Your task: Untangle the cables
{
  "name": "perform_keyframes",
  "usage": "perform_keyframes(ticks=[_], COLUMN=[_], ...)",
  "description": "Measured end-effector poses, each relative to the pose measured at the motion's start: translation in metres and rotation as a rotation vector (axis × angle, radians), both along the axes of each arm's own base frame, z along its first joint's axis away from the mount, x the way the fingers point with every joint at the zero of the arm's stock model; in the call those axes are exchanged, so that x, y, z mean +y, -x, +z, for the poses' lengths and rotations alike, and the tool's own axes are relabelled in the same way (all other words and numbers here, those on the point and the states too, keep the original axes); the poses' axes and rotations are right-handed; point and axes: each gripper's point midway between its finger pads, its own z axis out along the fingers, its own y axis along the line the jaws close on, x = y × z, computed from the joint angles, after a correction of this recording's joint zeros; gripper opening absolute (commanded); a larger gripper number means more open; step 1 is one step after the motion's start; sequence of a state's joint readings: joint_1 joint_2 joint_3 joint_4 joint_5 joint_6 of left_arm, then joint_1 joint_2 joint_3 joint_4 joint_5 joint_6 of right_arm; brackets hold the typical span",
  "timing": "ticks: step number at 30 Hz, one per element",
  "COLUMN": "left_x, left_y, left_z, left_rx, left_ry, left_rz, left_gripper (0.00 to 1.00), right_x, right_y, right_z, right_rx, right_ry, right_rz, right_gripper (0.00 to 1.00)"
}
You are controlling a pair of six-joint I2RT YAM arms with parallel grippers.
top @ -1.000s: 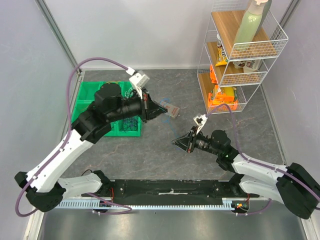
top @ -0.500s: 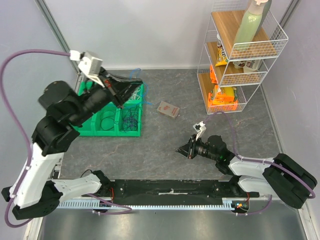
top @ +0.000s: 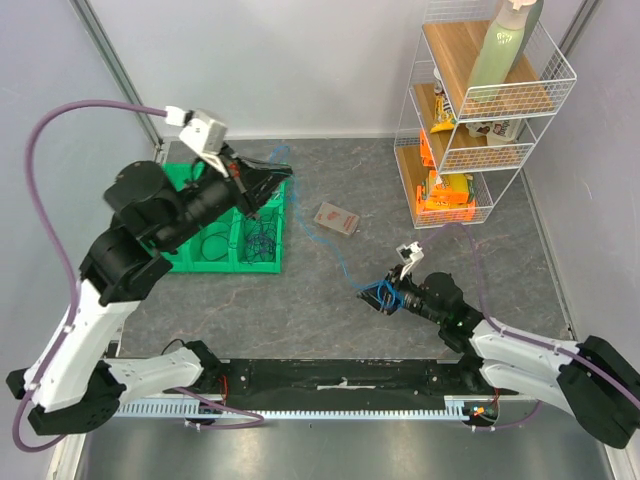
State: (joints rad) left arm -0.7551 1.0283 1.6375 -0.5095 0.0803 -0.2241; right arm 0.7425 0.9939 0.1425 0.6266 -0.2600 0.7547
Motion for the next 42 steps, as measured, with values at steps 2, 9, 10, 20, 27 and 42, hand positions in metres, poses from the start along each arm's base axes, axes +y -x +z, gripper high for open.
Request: perform_keyframes(ticks=[2, 9, 10, 20, 27, 42], left_x=[-0.004, -0.001, 0.003, 0.167, 0.265, 0.337], left_y=[-0.007, -0.059, -0.067, -0.197, -0.242, -0.282], left_z=[-0.016, -0.068, -0.070, -0.064, -0.055, -0.053], left_rx=[0.034, 0.155, 0.165, 0.307, 0.335, 0.270], left_ry=[-0.031, -0.165, -0.174, -0.024, 0.166, 0.293], left_rz=[0.008, 0.205, 0.238, 0.710, 0.955, 1.099], left_gripper=[0.02, 0.02, 0.02, 0.02, 0.02, 0.02], right_x=[-0.004, -0.015, -0.017, -0.025, -0.026, -0.026], right_y=[-0.003, -0.009, -0.009, -0.005, -0.004, -0.004], right_z=[0.004, -0.004, -0.008, -0.030, -0.034, -0.048], right_rx=[-0.020, -0.031, -0.025, 0.011, 0.016, 0.046], right_ry=[0.005, 0.055, 0.066, 0.116, 0.121, 0.152], right_rz=[-0.027, -0.082, -0.088, -0.101, -0.102, -0.100], right_gripper=[0.27, 0.27, 0.27, 0.28, 0.28, 0.28])
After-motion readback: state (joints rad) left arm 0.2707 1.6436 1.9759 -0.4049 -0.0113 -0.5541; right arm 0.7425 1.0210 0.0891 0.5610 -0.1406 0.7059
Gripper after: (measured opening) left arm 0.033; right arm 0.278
